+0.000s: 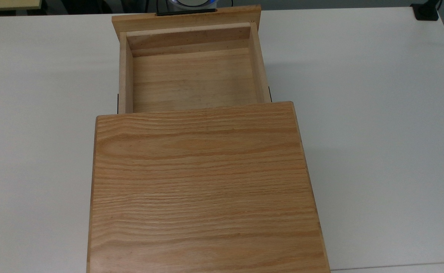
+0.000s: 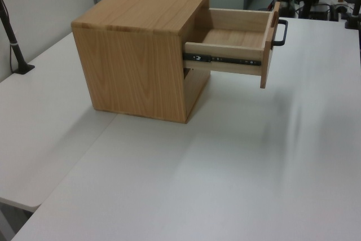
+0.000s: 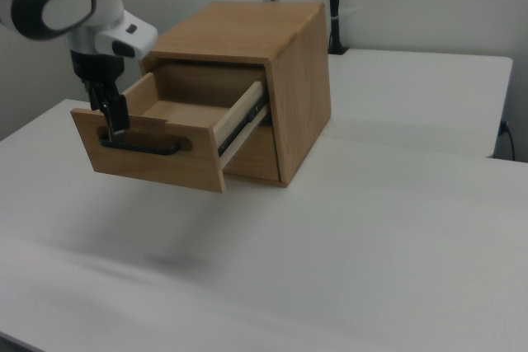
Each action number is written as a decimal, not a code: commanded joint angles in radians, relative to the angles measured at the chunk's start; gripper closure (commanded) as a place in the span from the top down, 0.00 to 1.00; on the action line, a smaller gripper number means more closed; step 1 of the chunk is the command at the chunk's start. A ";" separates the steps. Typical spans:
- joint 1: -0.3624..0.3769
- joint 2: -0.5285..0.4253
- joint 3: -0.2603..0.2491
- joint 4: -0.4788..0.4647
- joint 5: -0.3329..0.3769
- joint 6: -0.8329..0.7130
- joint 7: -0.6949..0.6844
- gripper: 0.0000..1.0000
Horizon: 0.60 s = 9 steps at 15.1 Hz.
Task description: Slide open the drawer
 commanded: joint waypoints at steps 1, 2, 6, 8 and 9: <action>0.000 0.080 0.056 0.161 -0.135 -0.171 -0.233 1.00; 0.000 0.106 0.056 0.207 -0.181 -0.202 -0.322 1.00; -0.030 0.189 0.066 0.311 -0.248 -0.231 -0.539 1.00; -0.057 0.270 0.075 0.419 -0.257 -0.270 -0.545 1.00; -0.057 0.281 0.075 0.436 -0.267 -0.270 -0.544 1.00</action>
